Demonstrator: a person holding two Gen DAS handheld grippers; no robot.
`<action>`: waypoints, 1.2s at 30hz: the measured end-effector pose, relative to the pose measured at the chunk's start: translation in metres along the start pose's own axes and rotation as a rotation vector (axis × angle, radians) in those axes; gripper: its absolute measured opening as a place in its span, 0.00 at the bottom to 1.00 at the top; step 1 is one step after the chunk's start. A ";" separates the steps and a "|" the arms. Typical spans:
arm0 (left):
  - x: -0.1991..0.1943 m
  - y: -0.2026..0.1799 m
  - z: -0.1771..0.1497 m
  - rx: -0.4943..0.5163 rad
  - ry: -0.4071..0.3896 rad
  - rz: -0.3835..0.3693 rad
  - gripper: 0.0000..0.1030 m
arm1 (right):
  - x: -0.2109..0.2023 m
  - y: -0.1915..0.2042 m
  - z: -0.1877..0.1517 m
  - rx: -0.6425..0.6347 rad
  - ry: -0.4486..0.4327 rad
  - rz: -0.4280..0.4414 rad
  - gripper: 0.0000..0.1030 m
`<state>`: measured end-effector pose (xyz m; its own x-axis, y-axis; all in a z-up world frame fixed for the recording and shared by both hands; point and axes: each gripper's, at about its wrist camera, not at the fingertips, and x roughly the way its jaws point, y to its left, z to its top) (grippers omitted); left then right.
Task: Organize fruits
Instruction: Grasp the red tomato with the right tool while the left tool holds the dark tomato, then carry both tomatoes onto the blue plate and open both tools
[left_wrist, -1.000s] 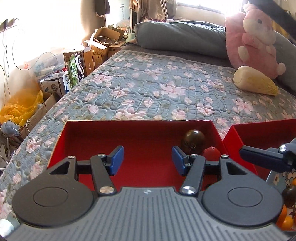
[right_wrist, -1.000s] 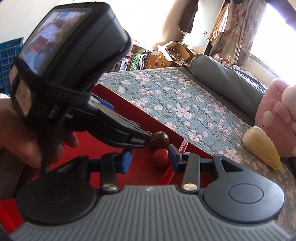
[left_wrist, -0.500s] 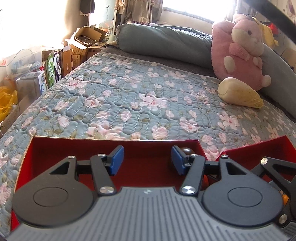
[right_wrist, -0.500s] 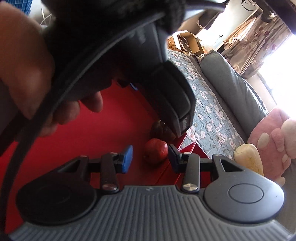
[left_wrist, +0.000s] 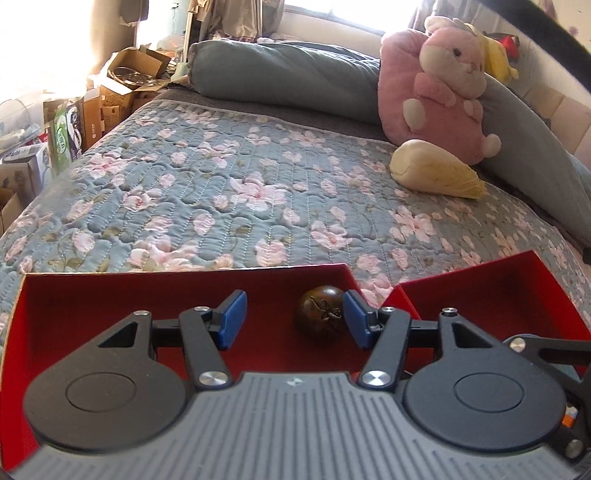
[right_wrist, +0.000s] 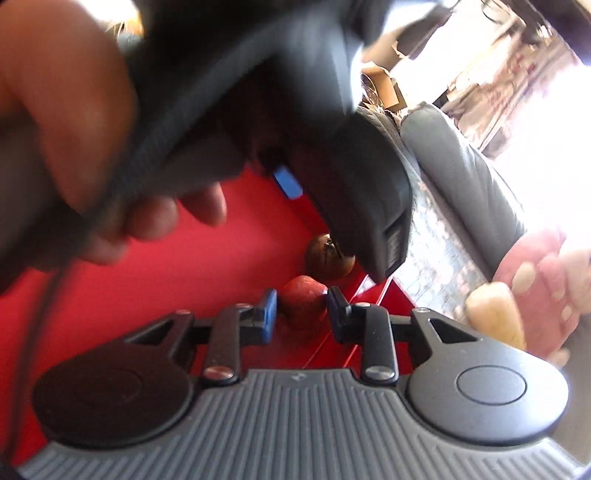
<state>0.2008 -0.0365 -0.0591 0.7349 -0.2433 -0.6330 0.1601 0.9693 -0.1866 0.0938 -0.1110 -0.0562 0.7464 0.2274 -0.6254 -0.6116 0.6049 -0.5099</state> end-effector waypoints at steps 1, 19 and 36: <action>0.001 -0.004 -0.001 0.015 0.000 -0.003 0.62 | -0.007 -0.001 -0.002 0.016 -0.007 0.007 0.32; -0.007 0.000 -0.009 -0.002 -0.010 0.012 0.41 | -0.053 -0.001 -0.016 0.159 -0.050 0.045 0.32; -0.089 -0.024 -0.028 -0.019 -0.075 0.148 0.41 | -0.105 -0.016 -0.028 0.276 -0.131 0.068 0.32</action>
<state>0.1133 -0.0388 -0.0194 0.7967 -0.0941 -0.5970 0.0344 0.9933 -0.1106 0.0182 -0.1659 0.0010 0.7449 0.3599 -0.5618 -0.5800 0.7655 -0.2786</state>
